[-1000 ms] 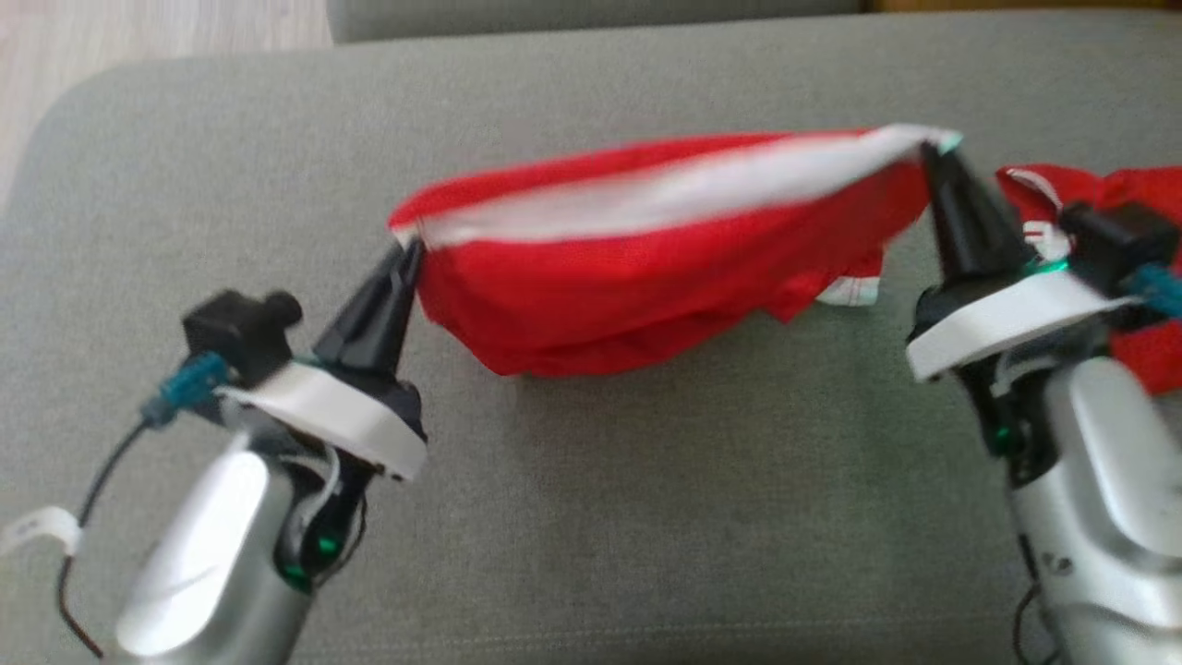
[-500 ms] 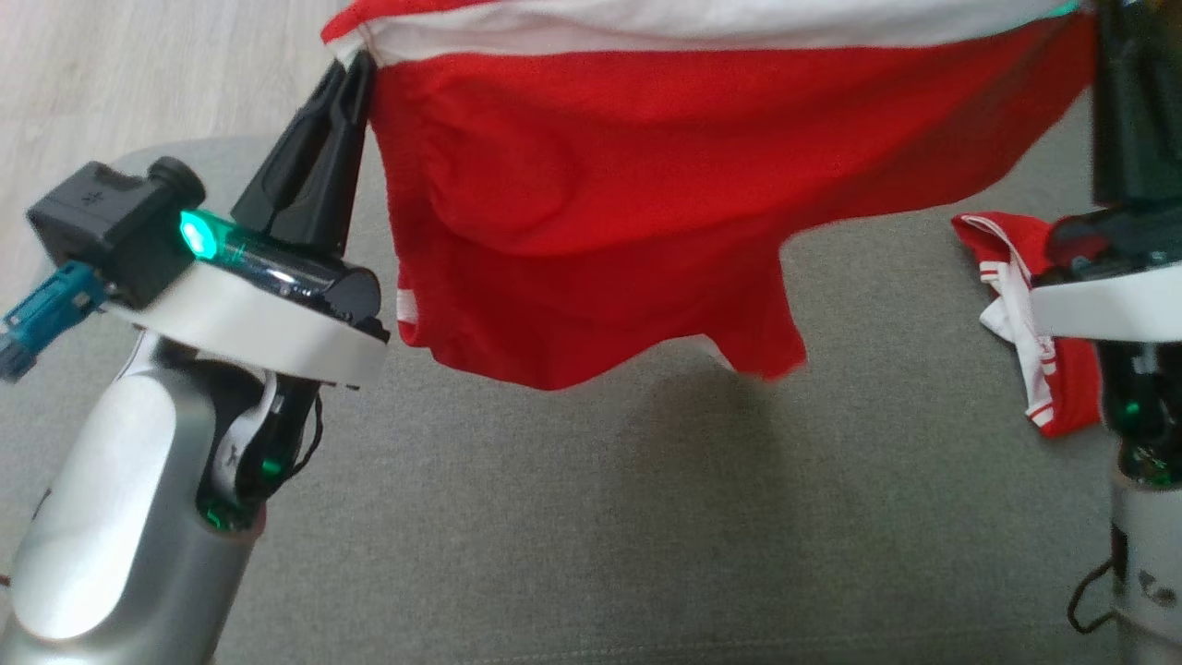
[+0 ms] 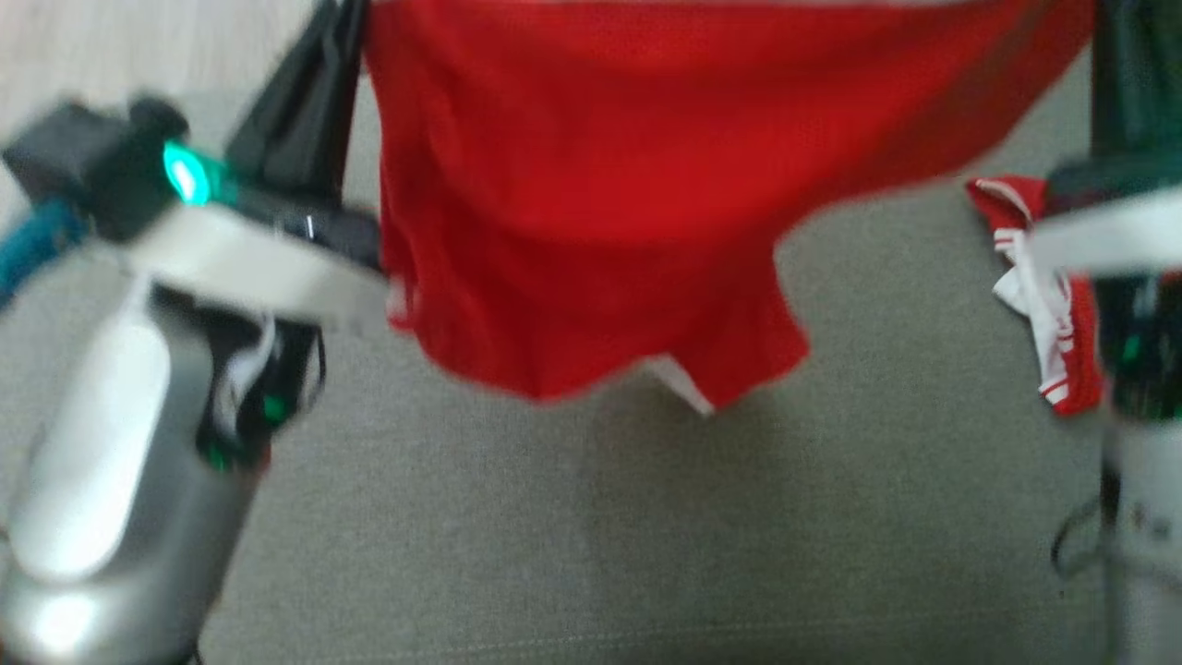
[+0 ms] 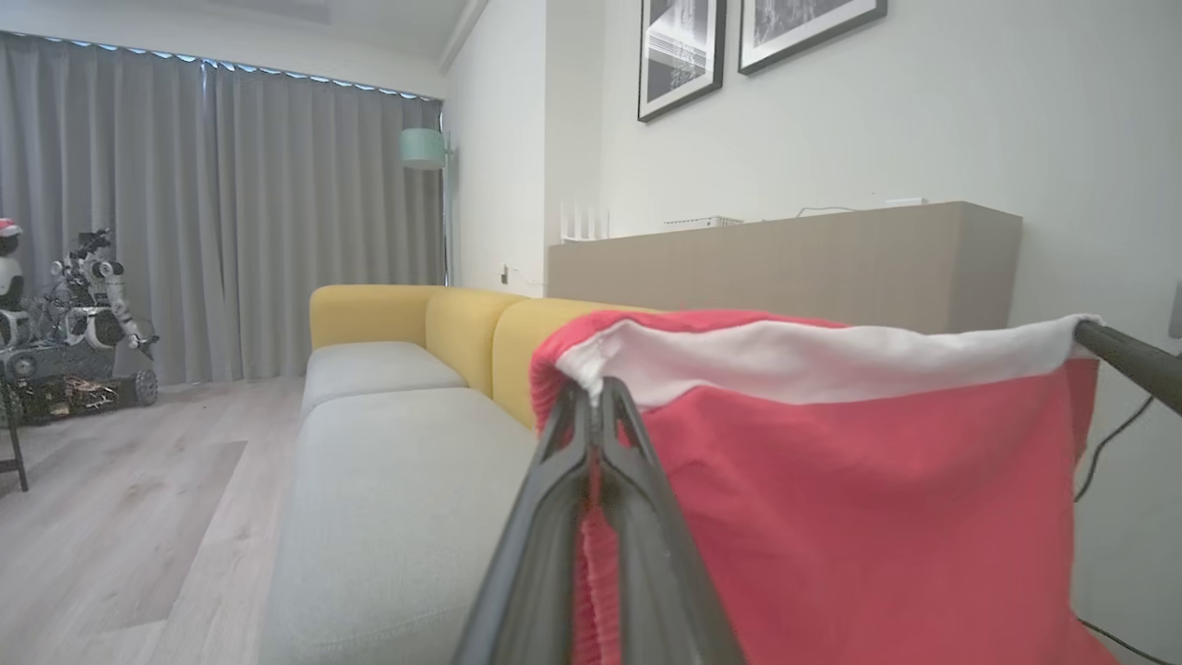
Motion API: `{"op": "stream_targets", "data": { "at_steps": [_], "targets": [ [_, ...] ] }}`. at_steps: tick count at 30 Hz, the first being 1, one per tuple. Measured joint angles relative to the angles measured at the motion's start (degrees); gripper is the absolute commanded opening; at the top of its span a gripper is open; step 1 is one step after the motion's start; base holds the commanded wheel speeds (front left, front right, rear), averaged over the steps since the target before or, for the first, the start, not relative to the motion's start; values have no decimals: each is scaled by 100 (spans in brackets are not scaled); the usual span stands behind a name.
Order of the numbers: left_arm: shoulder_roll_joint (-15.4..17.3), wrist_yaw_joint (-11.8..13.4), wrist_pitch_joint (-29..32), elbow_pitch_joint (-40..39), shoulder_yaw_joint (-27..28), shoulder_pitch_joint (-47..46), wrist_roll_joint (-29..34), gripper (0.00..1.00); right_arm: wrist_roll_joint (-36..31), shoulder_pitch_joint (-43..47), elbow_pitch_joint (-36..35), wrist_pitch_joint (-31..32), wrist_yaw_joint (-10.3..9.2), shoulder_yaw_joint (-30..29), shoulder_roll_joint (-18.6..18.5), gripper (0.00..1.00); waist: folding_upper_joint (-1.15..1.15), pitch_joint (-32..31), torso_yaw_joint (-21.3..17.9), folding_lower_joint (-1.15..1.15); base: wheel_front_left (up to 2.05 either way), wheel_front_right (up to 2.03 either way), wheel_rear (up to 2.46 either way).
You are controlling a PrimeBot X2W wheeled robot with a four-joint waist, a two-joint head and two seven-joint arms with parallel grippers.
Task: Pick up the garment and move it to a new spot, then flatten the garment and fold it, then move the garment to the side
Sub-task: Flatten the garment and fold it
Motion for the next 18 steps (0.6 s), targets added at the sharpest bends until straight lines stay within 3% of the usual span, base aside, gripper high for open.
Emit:
{"op": "stream_targets", "data": {
  "at_steps": [5, 11, 18],
  "targets": [
    [-238, -265, -291, 1083, 89, -1332, 2, 0, 74, -1532, 1102, -170, 0, 133, -101, 0, 0, 417, 18, 0, 0, 0, 0],
    [-582, -590, -943, 2882, 108, -2794, 64, 0, 133, -3428, 3010, -878, 0, 494, -73, 0, 0, 843, 22, 2, 0, 0, 0],
    [-926, -720, -1479, 5275, 118, -3902, 291, 0, 99, -4627, 5444, -1818, 0, 1150, 272, 0, 0, 1027, -92, 0, 0, 0, 0]
  ]
}}
